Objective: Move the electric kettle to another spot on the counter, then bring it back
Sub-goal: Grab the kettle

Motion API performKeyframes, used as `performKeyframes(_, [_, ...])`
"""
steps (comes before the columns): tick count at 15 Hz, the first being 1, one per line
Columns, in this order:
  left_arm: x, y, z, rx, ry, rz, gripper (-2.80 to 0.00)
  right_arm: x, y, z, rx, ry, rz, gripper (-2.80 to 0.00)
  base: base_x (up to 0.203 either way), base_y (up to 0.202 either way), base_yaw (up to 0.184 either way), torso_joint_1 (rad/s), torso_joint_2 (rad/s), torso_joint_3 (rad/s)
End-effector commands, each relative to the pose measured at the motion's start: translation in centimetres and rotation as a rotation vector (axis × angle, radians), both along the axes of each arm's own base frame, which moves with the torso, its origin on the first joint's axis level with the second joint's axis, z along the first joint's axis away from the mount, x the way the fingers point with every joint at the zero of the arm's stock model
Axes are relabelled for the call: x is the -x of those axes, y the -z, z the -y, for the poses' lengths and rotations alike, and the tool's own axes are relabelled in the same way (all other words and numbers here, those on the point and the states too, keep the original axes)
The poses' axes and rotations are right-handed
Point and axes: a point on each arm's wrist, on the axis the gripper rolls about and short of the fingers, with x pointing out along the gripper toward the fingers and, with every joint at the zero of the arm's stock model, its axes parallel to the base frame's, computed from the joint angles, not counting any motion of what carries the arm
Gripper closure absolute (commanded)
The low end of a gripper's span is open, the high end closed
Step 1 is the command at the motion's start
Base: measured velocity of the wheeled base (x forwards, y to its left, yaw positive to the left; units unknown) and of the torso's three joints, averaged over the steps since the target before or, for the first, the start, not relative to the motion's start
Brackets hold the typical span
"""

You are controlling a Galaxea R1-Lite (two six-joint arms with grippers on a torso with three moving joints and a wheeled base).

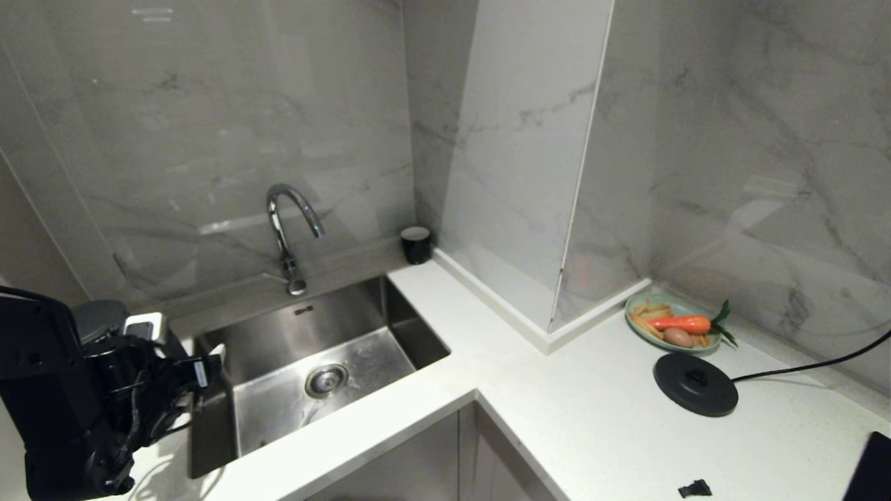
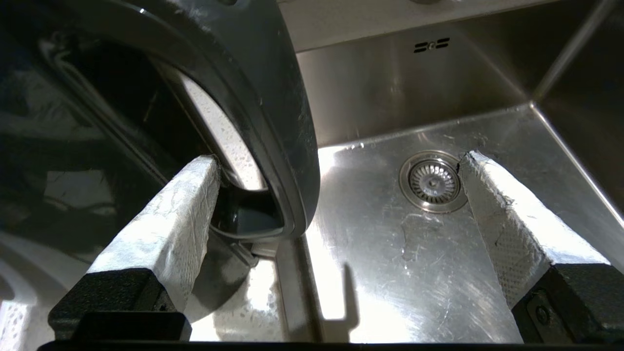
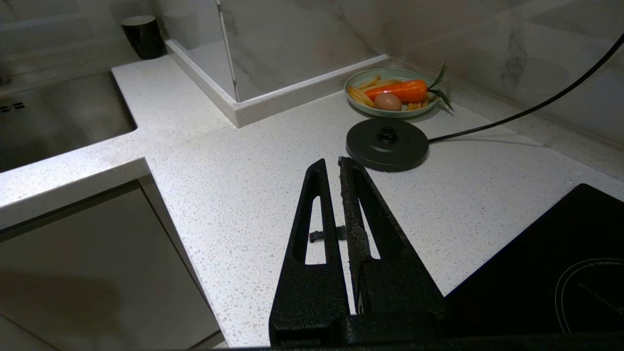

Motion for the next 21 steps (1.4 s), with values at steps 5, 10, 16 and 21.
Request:
performKeyframes(5, [-1.3,0.2,-0.4,-0.01,-0.003,0.037,-2.8,0.0,0.0,0.0,0.001,-0.001,-0.001,0.0,0.0,0.0,0.0,0.0,0.0,0.0])
performKeyframes(10, [-1.7,-0.1,-1.3,-0.016,-0.026,0.065,-2.8,0.0,0.0,0.0,0.001,-0.001,-0.001,0.0,0.0,0.0,0.0,0.0,0.0,0.0])
performKeyframes(16, [-2.3,-0.5,-1.7,-0.023,-0.031,0.09,-2.8,0.0,0.0,0.0,0.001,-0.001,-0.001,0.0,0.0,0.0,0.0,0.0,0.0,0.0])
performKeyframes(21, [-2.5,-0.7,-1.7,-0.026,-0.029,0.103,-2.8,0.0,0.0,0.0,0.001,-0.001,-0.001,0.0,0.0,0.0,0.0,0.0,0.0,0.0])
